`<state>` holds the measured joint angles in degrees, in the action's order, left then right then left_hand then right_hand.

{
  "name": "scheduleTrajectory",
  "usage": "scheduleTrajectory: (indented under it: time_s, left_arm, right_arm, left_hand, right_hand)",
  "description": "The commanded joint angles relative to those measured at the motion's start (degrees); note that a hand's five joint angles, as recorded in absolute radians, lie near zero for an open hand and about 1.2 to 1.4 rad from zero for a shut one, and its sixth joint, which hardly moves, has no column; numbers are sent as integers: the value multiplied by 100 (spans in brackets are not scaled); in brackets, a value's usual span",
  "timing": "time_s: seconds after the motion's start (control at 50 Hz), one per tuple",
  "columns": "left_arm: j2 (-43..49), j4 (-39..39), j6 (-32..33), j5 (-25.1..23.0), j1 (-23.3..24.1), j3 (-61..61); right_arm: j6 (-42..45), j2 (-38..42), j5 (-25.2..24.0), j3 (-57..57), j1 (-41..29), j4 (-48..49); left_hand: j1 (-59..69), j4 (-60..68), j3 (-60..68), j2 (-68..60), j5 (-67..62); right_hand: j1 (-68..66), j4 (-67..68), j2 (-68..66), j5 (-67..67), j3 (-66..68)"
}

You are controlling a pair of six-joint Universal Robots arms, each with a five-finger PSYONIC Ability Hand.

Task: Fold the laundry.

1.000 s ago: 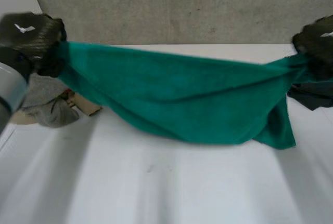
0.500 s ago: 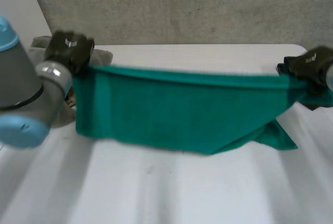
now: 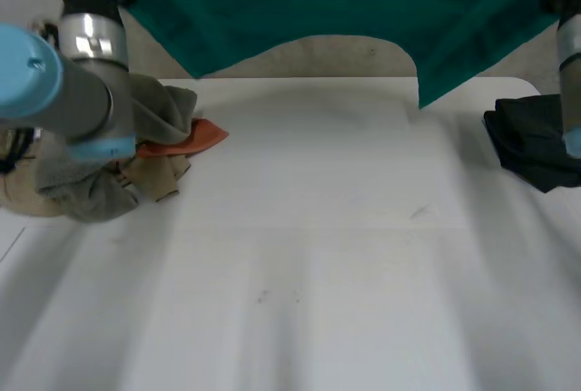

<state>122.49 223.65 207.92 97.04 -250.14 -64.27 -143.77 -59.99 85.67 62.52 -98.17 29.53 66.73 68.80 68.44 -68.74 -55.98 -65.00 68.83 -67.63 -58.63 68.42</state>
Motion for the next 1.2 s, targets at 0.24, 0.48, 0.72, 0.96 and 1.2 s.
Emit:
scheduleTrajectory:
  time_s: [0.24, 0.48, 0.72, 0.96, 1.2]
  left_arm:
    - [-1031, -2032, 1100, -353, 27, -3634]
    - [-3319, -5156, 1735, -528, -26, -5201]
    - [-2186, -3479, 1638, -563, 88, -4227]
    - [213, -2528, 1638, -2, 202, -1872]
    - [1506, -2546, 1673, 368, 413, -253]
  right_arm:
    - [709, 383, -490, 1666, 69, -2537]
    - [2739, -1700, -121, 3626, 676, -4948]
    - [2187, -1078, -130, 3224, 474, -3596]
    - [2020, 671, 151, 1440, 78, -2752]
    - [2072, 1761, 178, 244, -88, -2118]
  left_hand:
    - [1327, 1120, 1156, -1126, -1402]
    - [1327, 1120, 1156, -1126, -1402]
    - [1327, 1120, 1156, -1126, -1402]
    - [1327, 1120, 1156, -1126, -1402]
    - [181, -27, 9, 21, -255]
  right_hand:
    - [-1500, 1117, -1237, -1137, 1158]
    - [-1500, 1117, -1237, -1137, 1158]
    - [-1500, 1117, -1237, -1137, 1158]
    - [-1500, 1117, -1237, -1137, 1158]
    - [3341, -3723, 3603, 3703, -3682]
